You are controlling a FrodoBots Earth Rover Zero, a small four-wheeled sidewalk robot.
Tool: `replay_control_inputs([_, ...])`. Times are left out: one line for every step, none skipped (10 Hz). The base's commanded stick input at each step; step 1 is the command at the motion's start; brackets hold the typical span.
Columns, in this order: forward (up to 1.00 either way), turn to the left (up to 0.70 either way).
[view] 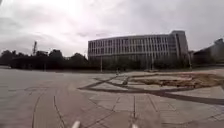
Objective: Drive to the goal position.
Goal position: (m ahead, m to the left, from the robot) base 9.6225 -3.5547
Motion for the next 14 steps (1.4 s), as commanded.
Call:
replay_control_inputs([0.70, 0.00])
replay_control_inputs([0.70, 0.00])
replay_control_inputs([0.70, 0.00])
replay_control_inputs([0.70, 0.00])
replay_control_inputs([0.70, 0.00])
replay_control_inputs([0.70, 0.00])
replay_control_inputs([0.70, 0.00])
replay_control_inputs([0.70, 0.00])
replay_control_inputs([0.70, -0.18])
replay_control_inputs([0.70, -0.30])
replay_control_inputs([0.70, -0.22])
replay_control_inputs([0.70, -0.04])
replay_control_inputs([0.70, 0.00])
replay_control_inputs([0.70, 0.00])
